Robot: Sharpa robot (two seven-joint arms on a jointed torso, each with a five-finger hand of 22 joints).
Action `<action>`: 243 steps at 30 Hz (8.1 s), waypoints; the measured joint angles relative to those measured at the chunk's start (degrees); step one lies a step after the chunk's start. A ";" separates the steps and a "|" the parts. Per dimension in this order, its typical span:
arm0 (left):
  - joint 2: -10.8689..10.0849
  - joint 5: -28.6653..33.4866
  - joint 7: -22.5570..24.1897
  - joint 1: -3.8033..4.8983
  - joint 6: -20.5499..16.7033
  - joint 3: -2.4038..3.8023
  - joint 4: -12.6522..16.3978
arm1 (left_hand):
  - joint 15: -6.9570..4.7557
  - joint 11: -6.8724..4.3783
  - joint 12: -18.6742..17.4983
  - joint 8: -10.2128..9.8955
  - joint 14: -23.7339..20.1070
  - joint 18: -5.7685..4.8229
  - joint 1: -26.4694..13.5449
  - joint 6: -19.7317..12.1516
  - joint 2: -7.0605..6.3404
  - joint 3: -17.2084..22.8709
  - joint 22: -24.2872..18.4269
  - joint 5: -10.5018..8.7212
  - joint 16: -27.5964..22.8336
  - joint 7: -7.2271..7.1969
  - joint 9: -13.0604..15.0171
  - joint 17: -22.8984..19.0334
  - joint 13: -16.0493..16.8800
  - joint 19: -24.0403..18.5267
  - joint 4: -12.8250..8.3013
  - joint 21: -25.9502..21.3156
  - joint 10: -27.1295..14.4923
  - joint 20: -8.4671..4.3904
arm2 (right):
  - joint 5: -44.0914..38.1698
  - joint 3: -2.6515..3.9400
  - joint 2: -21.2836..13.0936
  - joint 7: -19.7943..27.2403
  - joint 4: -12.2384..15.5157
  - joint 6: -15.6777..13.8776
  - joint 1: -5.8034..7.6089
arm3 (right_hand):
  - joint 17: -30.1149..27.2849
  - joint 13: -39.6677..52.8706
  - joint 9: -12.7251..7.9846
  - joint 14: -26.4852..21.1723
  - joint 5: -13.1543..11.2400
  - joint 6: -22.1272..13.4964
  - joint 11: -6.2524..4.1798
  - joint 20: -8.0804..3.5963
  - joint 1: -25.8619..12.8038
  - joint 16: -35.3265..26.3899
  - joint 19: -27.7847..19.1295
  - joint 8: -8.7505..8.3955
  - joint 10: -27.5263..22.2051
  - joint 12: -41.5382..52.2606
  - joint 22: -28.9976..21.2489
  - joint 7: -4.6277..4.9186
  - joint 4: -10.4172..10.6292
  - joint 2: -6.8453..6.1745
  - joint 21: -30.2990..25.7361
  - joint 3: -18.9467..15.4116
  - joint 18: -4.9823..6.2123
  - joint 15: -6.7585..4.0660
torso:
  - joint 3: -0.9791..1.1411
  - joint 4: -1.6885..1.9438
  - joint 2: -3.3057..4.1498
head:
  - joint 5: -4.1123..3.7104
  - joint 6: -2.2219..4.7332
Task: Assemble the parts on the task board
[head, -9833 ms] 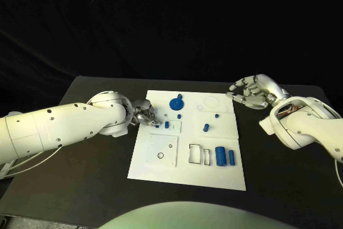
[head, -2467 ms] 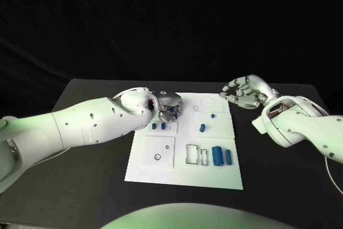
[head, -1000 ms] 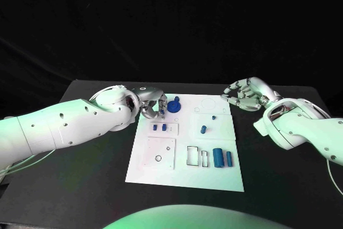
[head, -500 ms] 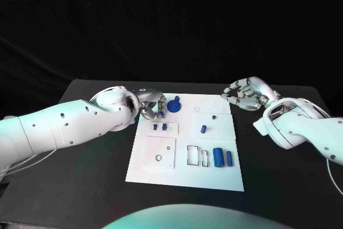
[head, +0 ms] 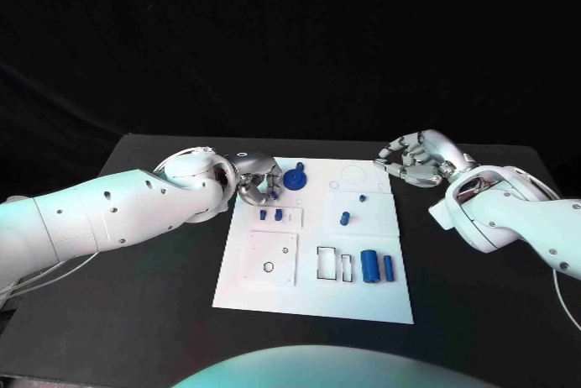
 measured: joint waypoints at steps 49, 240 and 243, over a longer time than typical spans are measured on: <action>0.26 0.44 0.08 -0.29 0.99 -0.19 -0.10 | 0.72 0.90 -4.92 -4.32 -0.72 0.01 -3.51 -1.27 -2.60 -3.03 -3.42 0.00 -0.34 0.66 0.03 -2.38 -0.15 -1.65 1.46 -2.00 -0.72 0.81 | 0.00 0.00 -0.06 0.02 -0.06 0.00 -0.20 | -0.03 -0.01 -0.09 0.00 0.00 0.00 0.00 0.00 0.01 0.00 0.00 0.00 0.00 0.00 -0.02 0.00 0.00 -0.01 0.00 -0.01 0.00 0.00 | 0.05 0.02 -0.02 | -0.15 -0.36; -10.76 72.51 22.83 0.33 -5.30 1.34 6.06 | 3.27 3.69 -6.44 -8.51 -21.09 0.00 -1.86 -2.89 -1.11 -8.13 -15.85 0.22 -21.63 3.67 -1.34 -34.36 -1.96 -10.54 1.67 -17.32 -4.94 2.36 | -45.13 0.52 4.68 -17.75 4.09 8.93 -3.54 | -7.10 -60.16 0.27 0.01 -0.39 12.81 -0.08 -1.14 5.58 -9.54 -2.13 2.82 -6.16 -60.15 -0.01 -1.82 -14.11 -7.55 -7.59 30.01 2.72 -1.03 | -0.20 -0.04 -0.02 | -4.14 1.25; -10.69 72.48 22.82 0.32 -5.25 1.34 5.96 | 3.27 3.69 -6.44 -8.51 -21.09 0.00 -1.86 -2.89 -1.11 -8.13 -15.85 0.22 -21.63 3.67 -1.34 -34.35 -1.96 -10.54 1.67 -17.32 -4.94 2.36 | -44.99 0.59 4.42 -17.75 6.13 8.37 -3.48 | -7.10 -60.17 0.32 0.01 -0.20 12.73 -0.08 -1.14 5.58 -9.54 -2.13 2.87 -6.16 -60.20 -0.01 -1.90 -14.11 -7.55 -7.59 30.01 2.72 -1.03 | -0.20 0.00 -0.02 | -3.97 1.33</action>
